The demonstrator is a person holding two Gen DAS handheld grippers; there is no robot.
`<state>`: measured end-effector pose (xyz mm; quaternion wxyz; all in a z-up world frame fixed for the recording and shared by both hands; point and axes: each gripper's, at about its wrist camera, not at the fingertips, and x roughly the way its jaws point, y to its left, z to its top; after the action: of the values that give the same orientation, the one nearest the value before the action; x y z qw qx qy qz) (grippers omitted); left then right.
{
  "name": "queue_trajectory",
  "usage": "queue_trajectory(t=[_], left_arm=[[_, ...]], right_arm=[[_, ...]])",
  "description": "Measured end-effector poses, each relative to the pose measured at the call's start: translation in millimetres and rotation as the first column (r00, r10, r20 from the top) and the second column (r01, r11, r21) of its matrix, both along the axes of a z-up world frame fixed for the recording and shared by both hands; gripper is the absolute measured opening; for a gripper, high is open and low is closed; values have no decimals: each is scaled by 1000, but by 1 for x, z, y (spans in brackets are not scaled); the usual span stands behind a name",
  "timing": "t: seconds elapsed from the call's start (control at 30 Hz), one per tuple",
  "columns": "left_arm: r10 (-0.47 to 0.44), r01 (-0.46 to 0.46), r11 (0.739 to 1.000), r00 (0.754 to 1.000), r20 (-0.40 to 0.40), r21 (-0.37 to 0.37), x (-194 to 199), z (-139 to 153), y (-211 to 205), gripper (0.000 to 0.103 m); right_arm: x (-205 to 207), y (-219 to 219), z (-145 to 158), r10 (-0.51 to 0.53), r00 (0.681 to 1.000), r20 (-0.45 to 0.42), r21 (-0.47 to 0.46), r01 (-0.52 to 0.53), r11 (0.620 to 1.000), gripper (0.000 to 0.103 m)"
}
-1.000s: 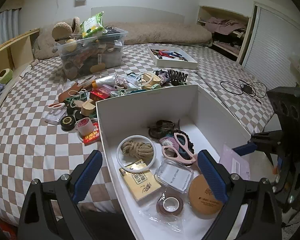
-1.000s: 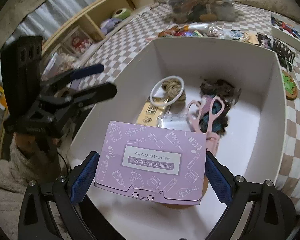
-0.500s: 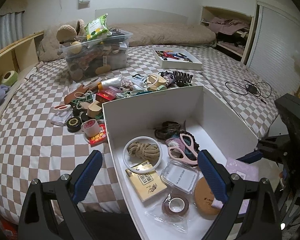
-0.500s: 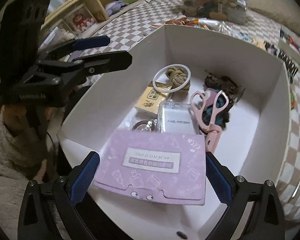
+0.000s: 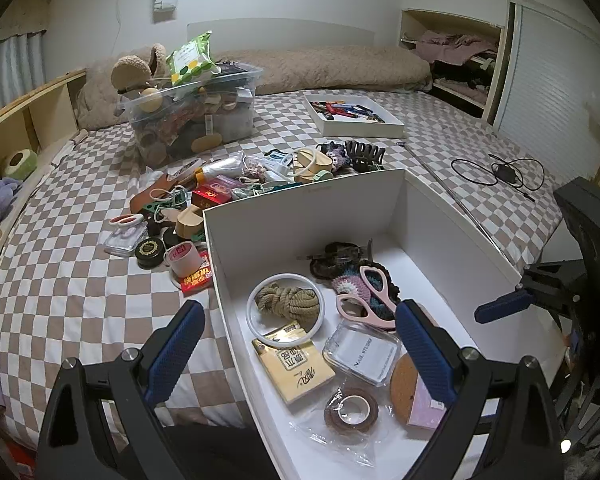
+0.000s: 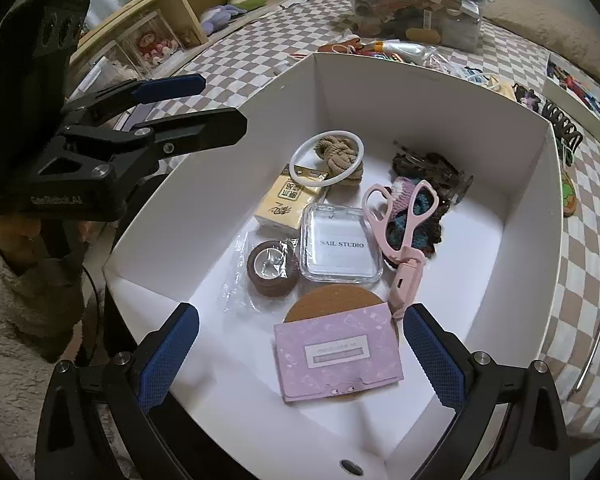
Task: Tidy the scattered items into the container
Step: 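Lower the purple card box into the white box and open the right tool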
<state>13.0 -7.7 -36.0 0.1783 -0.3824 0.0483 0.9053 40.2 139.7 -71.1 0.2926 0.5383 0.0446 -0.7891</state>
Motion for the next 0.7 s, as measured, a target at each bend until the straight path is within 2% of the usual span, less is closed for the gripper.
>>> queue_trajectory(t=[0.33, 0.37, 0.4, 0.7], left_arm=[[3, -3, 1000, 1000, -8, -20, 1, 1, 3, 97], [5, -5, 1000, 1000, -7, -19, 1, 1, 3, 98], [9, -9, 1000, 1000, -7, -18, 1, 1, 3, 103], [18, -18, 999, 1000, -7, -27, 3, 0, 3, 103]], right_arm=[[1, 2, 0, -5, 1000, -16, 13, 5, 1000, 102], [1, 3, 0, -7, 1000, -18, 13, 7, 1000, 102], [1, 3, 1, -9, 1000, -19, 14, 9, 1000, 102], [0, 8, 6, -26, 999, -39, 13, 27, 1000, 102]])
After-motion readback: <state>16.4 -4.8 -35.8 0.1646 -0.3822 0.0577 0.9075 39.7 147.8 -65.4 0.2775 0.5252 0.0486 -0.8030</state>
